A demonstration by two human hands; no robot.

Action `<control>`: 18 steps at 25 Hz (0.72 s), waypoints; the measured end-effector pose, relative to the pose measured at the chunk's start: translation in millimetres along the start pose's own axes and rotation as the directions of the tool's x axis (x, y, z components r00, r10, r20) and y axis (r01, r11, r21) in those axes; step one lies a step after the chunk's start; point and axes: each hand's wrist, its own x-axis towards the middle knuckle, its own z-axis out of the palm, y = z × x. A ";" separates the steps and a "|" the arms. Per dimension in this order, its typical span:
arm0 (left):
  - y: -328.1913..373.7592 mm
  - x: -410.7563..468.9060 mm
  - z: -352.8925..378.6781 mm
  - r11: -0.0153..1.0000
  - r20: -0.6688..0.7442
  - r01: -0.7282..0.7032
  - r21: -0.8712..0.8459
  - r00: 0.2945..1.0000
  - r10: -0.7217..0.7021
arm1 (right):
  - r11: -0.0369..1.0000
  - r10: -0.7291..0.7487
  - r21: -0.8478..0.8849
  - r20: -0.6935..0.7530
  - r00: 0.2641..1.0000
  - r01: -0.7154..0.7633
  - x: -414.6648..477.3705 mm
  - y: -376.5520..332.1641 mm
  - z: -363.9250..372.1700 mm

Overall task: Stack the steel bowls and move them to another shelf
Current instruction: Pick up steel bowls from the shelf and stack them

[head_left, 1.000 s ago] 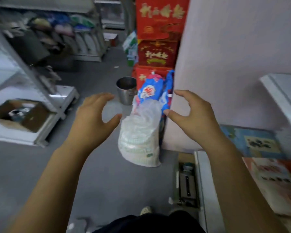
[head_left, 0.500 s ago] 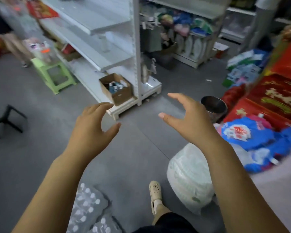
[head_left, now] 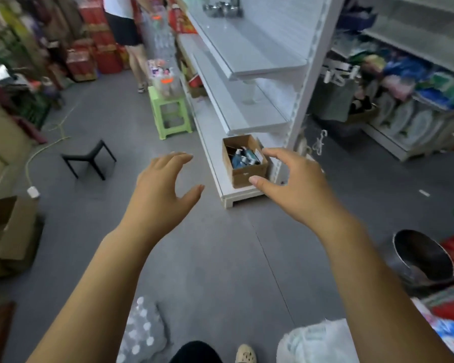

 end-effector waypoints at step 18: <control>-218.6 338.1 -57.1 0.999 -0.142 0.007 0.049 0.990 0.000 | 0.993 -0.062 0.104 -0.002 0.998 0.062 397.9 -70.7 152.0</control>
